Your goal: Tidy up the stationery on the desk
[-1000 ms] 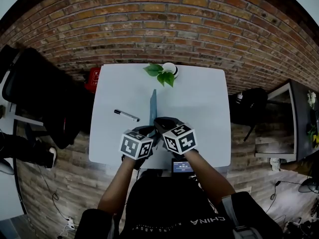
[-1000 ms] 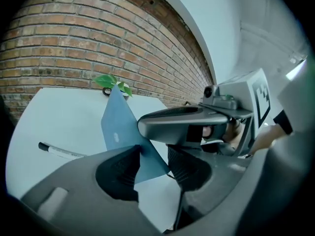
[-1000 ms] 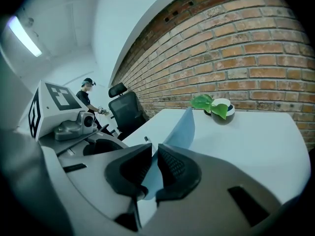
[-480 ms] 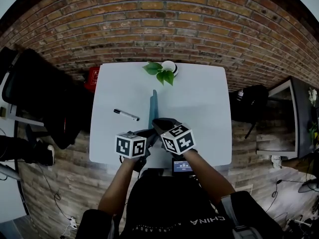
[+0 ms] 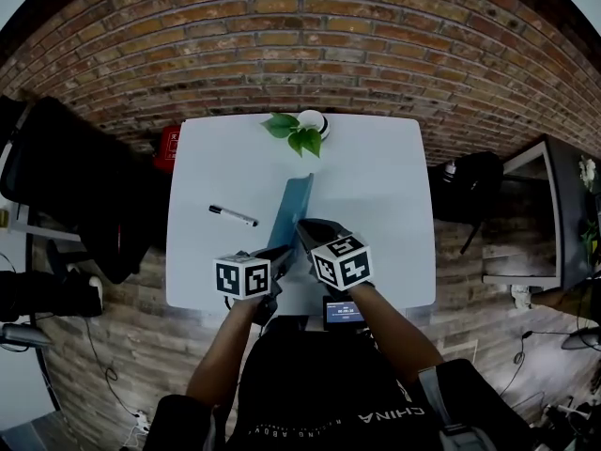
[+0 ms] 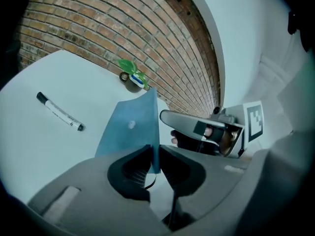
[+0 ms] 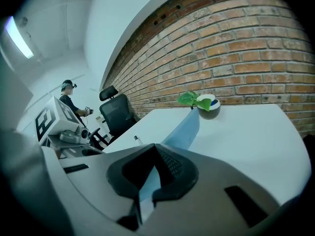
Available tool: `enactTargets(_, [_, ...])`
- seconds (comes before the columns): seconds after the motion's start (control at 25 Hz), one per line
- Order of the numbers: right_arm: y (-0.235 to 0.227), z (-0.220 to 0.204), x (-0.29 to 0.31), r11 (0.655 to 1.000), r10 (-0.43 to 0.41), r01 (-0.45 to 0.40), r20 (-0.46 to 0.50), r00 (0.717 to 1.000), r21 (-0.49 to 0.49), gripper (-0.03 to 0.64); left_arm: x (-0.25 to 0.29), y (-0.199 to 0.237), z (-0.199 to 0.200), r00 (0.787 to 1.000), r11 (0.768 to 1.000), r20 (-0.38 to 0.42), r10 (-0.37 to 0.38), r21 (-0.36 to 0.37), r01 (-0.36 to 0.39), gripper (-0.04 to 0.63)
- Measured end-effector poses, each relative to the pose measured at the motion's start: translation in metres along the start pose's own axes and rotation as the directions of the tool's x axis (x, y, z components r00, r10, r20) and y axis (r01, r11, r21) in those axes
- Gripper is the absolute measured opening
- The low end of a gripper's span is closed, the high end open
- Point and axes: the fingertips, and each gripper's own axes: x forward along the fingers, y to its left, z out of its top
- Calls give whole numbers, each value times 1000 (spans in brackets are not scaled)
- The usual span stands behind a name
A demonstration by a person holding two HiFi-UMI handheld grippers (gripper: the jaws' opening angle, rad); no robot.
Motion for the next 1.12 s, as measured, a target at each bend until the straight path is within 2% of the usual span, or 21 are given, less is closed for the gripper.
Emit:
enactTargets(0.2, [-31, -14, -8, 995, -75, 75, -12, 997, 67, 11, 6, -2, -6, 1000, 1000, -13, -3, 0, 3, 63])
enactTargets(0.4, [-27, -30, -2, 996, -43, 47, -59, 997, 78, 9, 10, -8, -7, 999, 999, -13, -39, -11, 39, 63])
enactTargets(0.64, [-28, -21, -12, 995, -36, 36, -6, 999, 95, 9, 15, -23, 1, 997, 996, 6, -82, 42, 81, 63])
enactTargets(0.92, [-51, 2, -44, 989, -118, 111, 73, 990, 95, 8, 33, -60, 21, 977, 978, 51, -206, 34, 205, 64])
enactTargets(1.12, [-69, 6, -62, 982, -173, 165, 84, 981, 95, 8, 50, -77, 23, 958, 960, 83, -275, -33, 279, 64])
